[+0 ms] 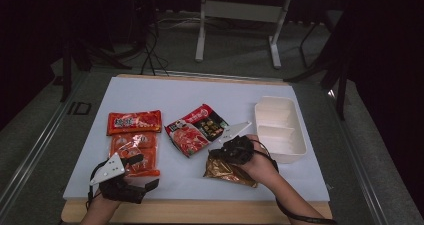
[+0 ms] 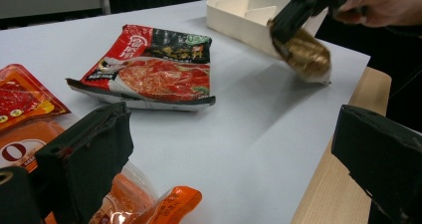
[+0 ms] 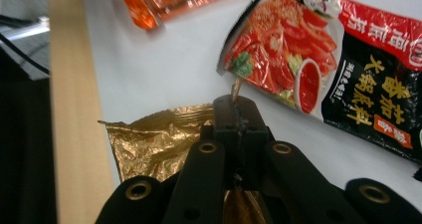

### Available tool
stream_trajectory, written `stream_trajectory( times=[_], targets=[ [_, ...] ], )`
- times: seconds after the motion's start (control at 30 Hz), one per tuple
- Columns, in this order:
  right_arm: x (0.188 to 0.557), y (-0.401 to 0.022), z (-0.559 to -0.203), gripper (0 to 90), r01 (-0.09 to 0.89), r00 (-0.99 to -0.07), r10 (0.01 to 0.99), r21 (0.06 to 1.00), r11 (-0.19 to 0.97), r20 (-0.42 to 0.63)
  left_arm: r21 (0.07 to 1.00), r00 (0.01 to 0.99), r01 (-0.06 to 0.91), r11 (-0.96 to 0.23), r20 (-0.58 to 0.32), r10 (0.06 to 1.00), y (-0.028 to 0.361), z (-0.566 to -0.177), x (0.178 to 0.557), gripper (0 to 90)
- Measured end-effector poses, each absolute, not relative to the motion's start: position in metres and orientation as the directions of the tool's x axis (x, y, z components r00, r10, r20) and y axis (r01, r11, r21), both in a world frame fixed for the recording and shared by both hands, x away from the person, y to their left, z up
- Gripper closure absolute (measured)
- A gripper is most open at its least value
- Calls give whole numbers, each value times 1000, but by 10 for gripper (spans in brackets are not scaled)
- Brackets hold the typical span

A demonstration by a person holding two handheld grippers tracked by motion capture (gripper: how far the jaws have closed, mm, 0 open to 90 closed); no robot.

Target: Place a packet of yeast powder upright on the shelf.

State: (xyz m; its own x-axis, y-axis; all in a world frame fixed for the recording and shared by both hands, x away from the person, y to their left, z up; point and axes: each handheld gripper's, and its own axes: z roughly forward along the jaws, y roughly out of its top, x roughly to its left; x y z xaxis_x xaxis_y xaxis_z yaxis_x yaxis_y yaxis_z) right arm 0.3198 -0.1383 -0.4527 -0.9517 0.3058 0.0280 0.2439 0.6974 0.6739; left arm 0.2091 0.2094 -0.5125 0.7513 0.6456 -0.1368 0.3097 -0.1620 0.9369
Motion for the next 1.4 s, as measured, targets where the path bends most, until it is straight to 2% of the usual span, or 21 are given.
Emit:
stream_trajectory(
  times=[0.27, 0.33, 0.63, 1.1, 1.4],
  targets=[
    [316, -148, -427, 900, 269, -938, 342, 754, 599, 63, 938, 752, 308, -158, -139, 644, 210, -512, 209, 24],
    [314, -153, -414, 900, 296, -922, 375, 801, 520, 98, 940, 753, 305, -152, -140, 643, 210, -512, 209, 24],
    [320, -157, -387, 900, 282, -896, 439, 857, 432, 73, 940, 754, 305, -151, -141, 642, 210, -512, 209, 24],
    [355, -168, -359, 900, 292, -837, 539, 912, 288, 98, 941, 755, 303, -150, -141, 641, 209, -512, 208, 24],
    [394, -200, -350, 900, 322, -737, 661, 933, 161, 141, 940, 757, 304, -154, -140, 639, 209, -512, 208, 24]
  ],
)
